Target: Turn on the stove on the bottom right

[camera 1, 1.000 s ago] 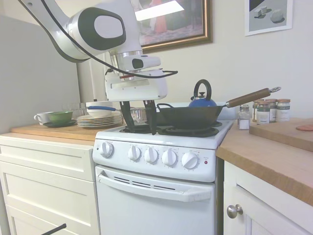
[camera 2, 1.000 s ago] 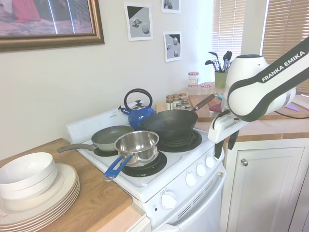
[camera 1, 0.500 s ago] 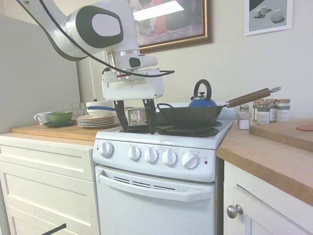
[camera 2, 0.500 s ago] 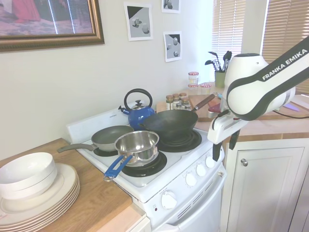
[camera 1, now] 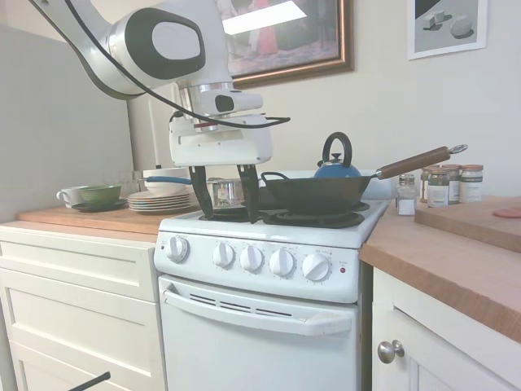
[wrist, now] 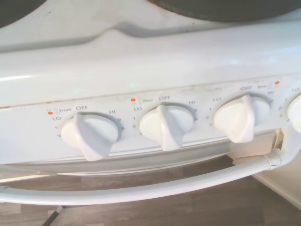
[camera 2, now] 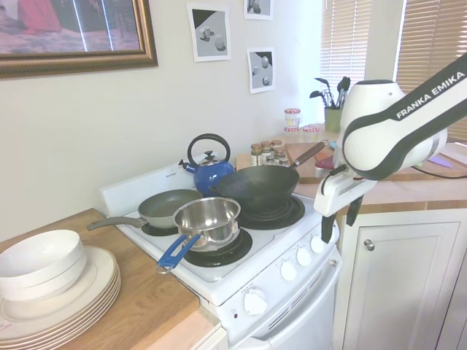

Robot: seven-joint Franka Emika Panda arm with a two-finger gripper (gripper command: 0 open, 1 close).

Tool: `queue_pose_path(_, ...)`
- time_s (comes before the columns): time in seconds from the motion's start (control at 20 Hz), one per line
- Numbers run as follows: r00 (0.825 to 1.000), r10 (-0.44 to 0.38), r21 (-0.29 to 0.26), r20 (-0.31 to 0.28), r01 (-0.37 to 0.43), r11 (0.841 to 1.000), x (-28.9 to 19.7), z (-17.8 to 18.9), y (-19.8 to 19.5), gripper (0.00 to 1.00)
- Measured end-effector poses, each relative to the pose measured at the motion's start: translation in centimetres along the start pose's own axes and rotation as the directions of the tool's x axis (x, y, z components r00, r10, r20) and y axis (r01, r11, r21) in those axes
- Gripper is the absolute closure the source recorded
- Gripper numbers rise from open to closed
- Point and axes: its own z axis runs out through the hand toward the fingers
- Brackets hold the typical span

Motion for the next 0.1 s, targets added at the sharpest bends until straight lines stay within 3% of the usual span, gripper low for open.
queue_pose_path(0.1,1.000,-0.001,0.001,0.002,0.001,1.000,0.07,-0.04,0.05,0.00)
